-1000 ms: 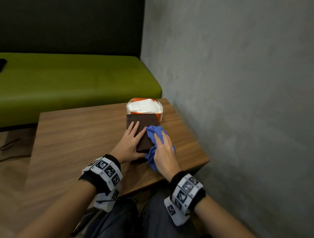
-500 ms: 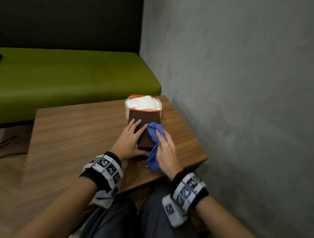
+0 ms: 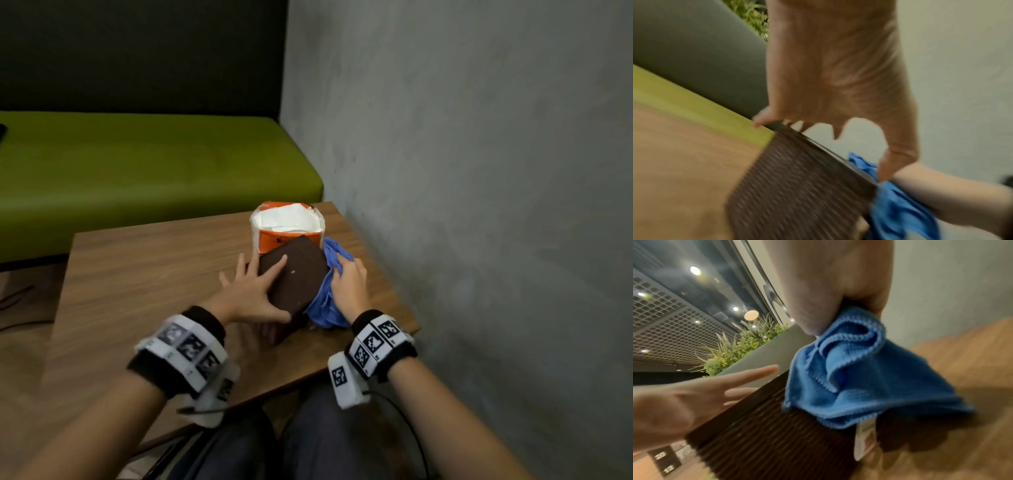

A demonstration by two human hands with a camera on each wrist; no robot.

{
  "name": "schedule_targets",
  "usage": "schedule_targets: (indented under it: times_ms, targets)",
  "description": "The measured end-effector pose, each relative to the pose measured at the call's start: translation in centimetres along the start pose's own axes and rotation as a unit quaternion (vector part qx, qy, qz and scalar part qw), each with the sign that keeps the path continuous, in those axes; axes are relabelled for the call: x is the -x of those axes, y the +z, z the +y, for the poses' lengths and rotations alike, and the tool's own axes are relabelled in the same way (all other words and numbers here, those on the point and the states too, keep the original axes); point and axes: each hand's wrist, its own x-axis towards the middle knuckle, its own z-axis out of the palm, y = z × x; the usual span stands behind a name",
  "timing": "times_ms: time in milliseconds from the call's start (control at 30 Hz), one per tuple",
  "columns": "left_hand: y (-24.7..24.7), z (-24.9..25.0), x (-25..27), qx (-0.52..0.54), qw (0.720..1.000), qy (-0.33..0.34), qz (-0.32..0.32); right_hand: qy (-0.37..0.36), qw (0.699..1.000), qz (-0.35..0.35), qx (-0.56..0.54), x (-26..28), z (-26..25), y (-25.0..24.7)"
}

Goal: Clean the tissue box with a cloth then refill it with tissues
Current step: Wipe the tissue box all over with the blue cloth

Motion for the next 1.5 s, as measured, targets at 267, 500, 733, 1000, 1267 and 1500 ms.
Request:
schedule_targets:
  times_ms: [267, 500, 733, 1000, 1267, 1500]
  targets:
    - [2.2, 1.1, -0.1, -0.057, 0.992, 0.011, 0.109, -0.065, 0.998, 0.025, -0.004, 4.4, 0.8, 0.7]
    - [2.3, 0.8, 0.3, -0.094, 0.991, 0.051, 0.077, -0.005, 0.998, -0.056, -0.017, -0.7, -1.2, -1.4]
    - [1.4, 0.1, -0.1, -0.09, 0.991, 0.059, 0.076, -0.004, 0.995, -0.047, 0.09, 3.5, 0.0, -1.6]
    - [1.5, 0.2, 0.3, -0.059, 0.988, 0.132, 0.05, -0.073, 0.993, -0.081, 0.037, -2.0, -1.7, -1.5]
    - [3.1, -1.2, -0.6, 0.524, 0.842, -0.117, 0.059, -0.038, 0.999, 0.032, -0.005, -0.8, 0.4, -0.4]
    - [3.1, -1.3, -0.1, 0.464, 0.846, 0.064, 0.255, -0.165, 0.978, 0.123, -0.045, -0.2, -0.2, -1.4]
